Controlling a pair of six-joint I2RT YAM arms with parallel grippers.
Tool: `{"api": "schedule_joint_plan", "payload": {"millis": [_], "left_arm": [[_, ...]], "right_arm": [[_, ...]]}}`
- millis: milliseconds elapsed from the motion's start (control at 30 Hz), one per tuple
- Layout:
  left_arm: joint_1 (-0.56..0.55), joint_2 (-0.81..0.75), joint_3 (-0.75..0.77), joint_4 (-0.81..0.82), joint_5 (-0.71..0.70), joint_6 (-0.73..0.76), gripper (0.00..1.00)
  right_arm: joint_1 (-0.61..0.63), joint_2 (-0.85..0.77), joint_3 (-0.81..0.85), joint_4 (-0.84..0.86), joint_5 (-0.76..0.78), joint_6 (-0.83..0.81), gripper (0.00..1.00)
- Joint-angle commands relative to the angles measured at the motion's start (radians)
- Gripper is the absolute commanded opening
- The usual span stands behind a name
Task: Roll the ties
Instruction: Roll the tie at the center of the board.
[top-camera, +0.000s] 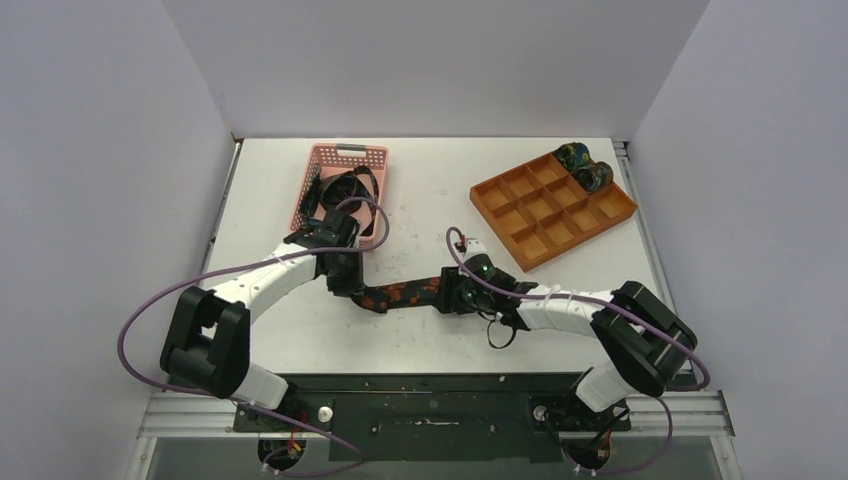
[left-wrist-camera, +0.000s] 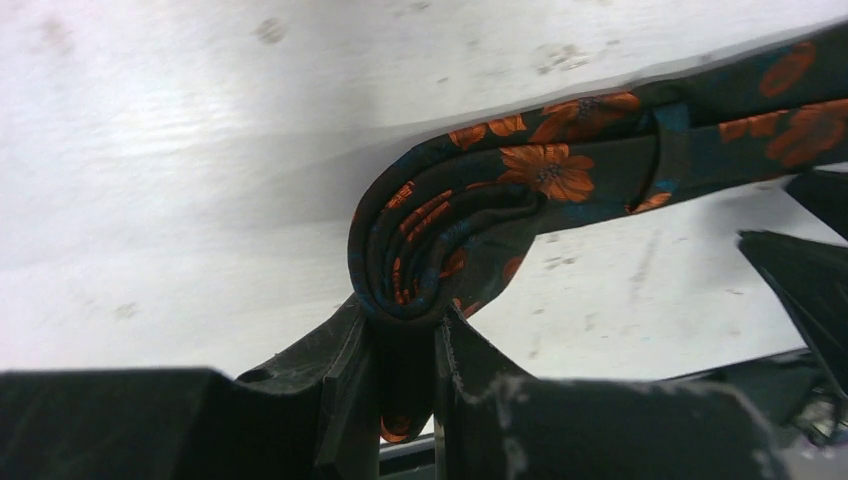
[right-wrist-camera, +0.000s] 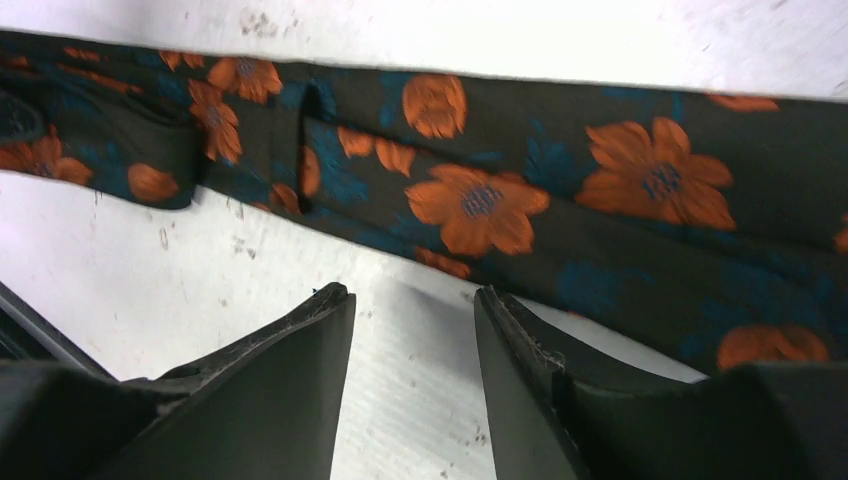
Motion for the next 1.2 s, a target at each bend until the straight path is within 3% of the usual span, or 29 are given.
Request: {"api": "schedule_joint_plan", "payload": {"millis": [0,200,467,967,1167], "left_arm": [[-0.007,-0.038,0.068,-0.193,-0.170,0.062,0.00],[-0.004,-0.082,0.069,-0.230,-0.196,0.068,0.00],[0.013,-0.128,0.026,-0.168,-0.130,0.028,0.00],[0.072,-0.142,0.055,-0.165,-0.195,0.018,0.00],[0.033,-0.109,0.111,-0.189,-0.316,0.011,0.00]], "right_arm": [[0.052,-0.079,-0.040,0.032,0.084,0.001,0.48],[0.050,-0.092,0.010,0.053,0.204,0.009,0.42],[0.047,0.087,0.132,-0.016,0.224,-0.039,0.32],[0.132,0.072,-0.115,0.019,0.220,0.085,0.27],[0.193,0.100,-0.135,0.051,0.218,0.140,0.26]]}}
